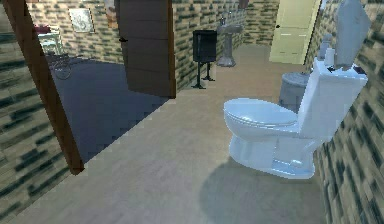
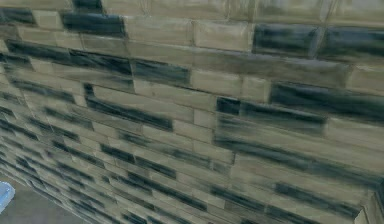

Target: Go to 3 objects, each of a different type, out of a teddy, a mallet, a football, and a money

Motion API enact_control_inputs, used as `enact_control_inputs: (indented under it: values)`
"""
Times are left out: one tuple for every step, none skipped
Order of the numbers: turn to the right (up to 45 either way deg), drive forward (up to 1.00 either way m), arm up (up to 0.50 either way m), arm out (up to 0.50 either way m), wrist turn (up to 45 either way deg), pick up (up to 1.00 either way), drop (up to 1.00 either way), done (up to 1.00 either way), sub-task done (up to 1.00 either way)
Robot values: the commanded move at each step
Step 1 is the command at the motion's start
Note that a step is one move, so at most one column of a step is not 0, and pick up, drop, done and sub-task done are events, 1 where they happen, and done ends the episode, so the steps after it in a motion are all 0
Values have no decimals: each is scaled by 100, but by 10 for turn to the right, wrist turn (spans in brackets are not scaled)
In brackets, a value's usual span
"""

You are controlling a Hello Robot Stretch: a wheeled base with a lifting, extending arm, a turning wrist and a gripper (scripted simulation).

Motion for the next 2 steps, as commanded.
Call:
enact_control_inputs:
  values:
    - [120,0,0,0,0,0,0,0,0]
    - [450,0,0,0,0,0,0,0,0]
